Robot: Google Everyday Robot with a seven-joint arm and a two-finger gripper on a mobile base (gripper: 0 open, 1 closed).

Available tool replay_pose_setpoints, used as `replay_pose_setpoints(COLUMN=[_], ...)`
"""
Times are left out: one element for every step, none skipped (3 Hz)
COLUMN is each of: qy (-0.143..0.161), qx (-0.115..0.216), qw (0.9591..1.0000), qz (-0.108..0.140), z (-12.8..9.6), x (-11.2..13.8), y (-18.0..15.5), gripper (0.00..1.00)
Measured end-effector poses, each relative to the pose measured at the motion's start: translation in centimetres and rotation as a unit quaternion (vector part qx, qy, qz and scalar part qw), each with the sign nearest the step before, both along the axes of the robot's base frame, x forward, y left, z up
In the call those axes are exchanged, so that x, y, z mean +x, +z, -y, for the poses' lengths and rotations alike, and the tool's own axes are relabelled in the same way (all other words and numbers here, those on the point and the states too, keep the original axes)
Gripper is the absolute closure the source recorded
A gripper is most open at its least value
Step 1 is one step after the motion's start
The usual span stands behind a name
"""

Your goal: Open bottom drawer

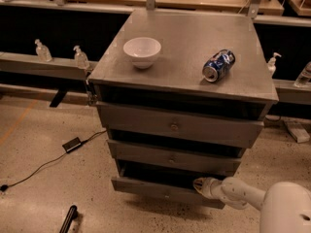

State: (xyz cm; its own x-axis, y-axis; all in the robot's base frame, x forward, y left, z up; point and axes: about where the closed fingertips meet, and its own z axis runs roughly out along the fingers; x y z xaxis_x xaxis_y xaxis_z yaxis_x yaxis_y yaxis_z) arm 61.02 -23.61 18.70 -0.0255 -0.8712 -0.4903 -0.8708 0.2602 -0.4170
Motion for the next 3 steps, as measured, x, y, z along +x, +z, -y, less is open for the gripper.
replay_pose_setpoints(qy=[0.000, 0.000, 0.000], qx=[0.000, 0.000, 0.000], qw=[1.0000, 1.0000, 1.0000], qz=[0.000, 0.000, 0.000], z=[0.00, 0.00, 0.00], x=[0.00, 0.00, -0.02], y=[0.04, 0.05, 0.04], gripper=[1.00, 1.00, 1.00])
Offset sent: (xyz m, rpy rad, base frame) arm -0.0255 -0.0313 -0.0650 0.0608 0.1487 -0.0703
